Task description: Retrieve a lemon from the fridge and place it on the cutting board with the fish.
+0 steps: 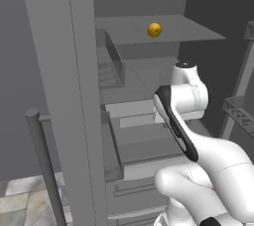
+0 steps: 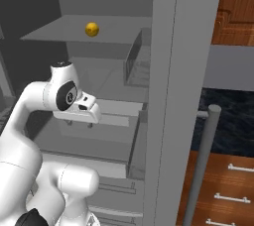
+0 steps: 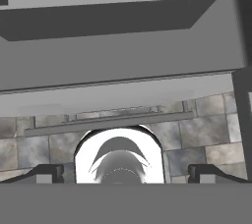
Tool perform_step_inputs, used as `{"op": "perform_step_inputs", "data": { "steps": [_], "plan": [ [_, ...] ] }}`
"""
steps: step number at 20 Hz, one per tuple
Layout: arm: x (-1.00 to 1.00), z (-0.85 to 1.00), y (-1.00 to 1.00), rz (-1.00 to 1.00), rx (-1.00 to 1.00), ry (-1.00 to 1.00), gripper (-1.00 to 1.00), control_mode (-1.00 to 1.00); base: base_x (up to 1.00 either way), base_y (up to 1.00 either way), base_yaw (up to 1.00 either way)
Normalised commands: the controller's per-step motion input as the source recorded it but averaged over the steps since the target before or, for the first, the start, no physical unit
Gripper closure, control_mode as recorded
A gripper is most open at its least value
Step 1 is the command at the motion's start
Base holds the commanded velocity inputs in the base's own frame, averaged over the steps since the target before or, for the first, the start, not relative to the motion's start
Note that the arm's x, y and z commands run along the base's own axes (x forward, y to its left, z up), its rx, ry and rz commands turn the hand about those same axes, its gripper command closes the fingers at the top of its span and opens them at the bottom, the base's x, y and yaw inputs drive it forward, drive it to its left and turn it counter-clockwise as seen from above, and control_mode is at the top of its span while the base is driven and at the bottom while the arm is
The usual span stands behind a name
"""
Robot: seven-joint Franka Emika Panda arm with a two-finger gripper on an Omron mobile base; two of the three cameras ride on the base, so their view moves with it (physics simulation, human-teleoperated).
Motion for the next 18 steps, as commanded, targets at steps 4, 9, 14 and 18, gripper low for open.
{"op": "perform_step_inputs", "data": {
  "steps": [4, 9, 14, 18],
  "plan": [
    [0.0, 0.0, 0.0, 0.0, 0.0, 0.0, -1.0, 1.0, 0.44, 0.11, -0.04],
    [0.0, 0.0, 0.0, 0.0, 0.0, 0.0, -1.0, 1.0, 0.47, 0.12, -0.02],
    [0.0, 0.1, 0.01, 0.01, 0.0, -0.1, -1.0, -1.0, 0.1, 0.03, 0.0],
    [0.0, 0.61, 0.05, 0.09, -0.06, -0.33, -1.0, -1.0, 0.0, 0.0, 0.0]
  ]
}}
